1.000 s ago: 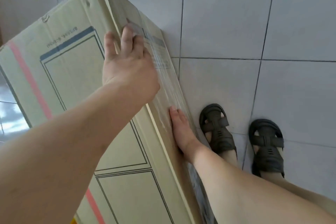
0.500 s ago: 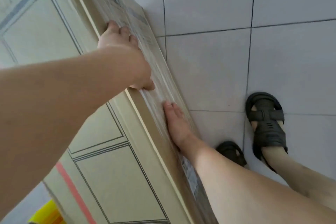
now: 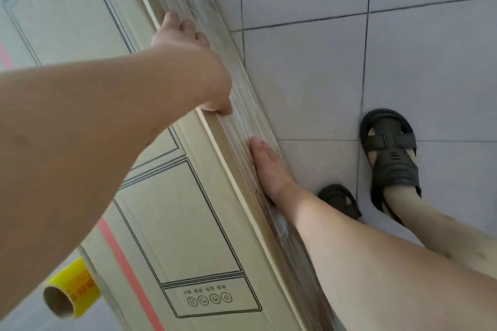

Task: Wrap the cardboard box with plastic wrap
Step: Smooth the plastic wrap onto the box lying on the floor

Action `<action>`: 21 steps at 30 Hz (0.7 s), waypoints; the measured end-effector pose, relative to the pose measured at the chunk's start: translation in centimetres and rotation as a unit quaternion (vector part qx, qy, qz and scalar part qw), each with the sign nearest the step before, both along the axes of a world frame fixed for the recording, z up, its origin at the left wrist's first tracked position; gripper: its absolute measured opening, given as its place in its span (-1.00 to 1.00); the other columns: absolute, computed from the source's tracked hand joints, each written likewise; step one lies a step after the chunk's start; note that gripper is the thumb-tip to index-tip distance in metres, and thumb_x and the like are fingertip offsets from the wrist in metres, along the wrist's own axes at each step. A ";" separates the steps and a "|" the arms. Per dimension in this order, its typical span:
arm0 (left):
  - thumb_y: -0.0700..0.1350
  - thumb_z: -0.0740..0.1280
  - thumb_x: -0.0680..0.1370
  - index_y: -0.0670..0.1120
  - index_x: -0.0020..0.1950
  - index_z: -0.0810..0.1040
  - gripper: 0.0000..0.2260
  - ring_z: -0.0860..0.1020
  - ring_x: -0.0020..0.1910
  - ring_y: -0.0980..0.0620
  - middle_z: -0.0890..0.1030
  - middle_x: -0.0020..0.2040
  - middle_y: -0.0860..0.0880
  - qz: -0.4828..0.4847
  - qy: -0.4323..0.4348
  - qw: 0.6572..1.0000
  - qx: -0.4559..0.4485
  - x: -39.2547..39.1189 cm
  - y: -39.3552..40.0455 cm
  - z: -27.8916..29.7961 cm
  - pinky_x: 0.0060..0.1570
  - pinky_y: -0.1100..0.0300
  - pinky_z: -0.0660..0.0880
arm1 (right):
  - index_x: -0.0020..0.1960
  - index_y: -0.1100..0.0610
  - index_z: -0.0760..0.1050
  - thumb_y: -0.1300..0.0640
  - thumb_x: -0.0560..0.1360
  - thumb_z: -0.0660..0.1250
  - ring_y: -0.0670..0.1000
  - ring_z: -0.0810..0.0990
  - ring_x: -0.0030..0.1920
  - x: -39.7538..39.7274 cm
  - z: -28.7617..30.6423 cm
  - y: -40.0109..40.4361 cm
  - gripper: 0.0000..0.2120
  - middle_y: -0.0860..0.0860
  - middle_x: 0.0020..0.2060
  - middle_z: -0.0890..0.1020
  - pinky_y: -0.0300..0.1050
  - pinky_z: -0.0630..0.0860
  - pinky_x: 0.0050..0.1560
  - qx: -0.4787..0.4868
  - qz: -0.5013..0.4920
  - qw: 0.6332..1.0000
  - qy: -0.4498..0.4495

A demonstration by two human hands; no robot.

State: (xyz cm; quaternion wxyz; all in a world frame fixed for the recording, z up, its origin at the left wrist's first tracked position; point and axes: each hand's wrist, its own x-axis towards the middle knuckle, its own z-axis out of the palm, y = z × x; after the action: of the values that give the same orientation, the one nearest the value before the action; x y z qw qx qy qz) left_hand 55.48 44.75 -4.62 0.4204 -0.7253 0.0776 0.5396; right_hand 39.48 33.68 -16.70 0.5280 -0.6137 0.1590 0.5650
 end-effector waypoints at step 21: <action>0.31 0.07 0.65 -0.02 0.70 0.00 -0.29 -0.15 0.67 -0.23 -0.06 0.71 -0.13 0.011 -0.029 0.997 -0.068 -9.1 -4.2 0.3 0.56 -0.24 -0.30 | 0.62 -0.05 0.02 -0.38 0.58 -0.10 -0.09 -0.02 0.59 -6.4 0.2 -5.6 -0.29 -0.11 0.60 0.08 0.07 -0.07 0.58 -0.026 -0.029 0.999 0.012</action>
State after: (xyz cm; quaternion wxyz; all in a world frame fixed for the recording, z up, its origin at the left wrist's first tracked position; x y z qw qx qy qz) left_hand 46.35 40.55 -4.35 0.3658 -0.7687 0.0936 0.5162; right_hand 33.04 28.09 -16.51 0.5261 -0.6153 0.1978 0.5527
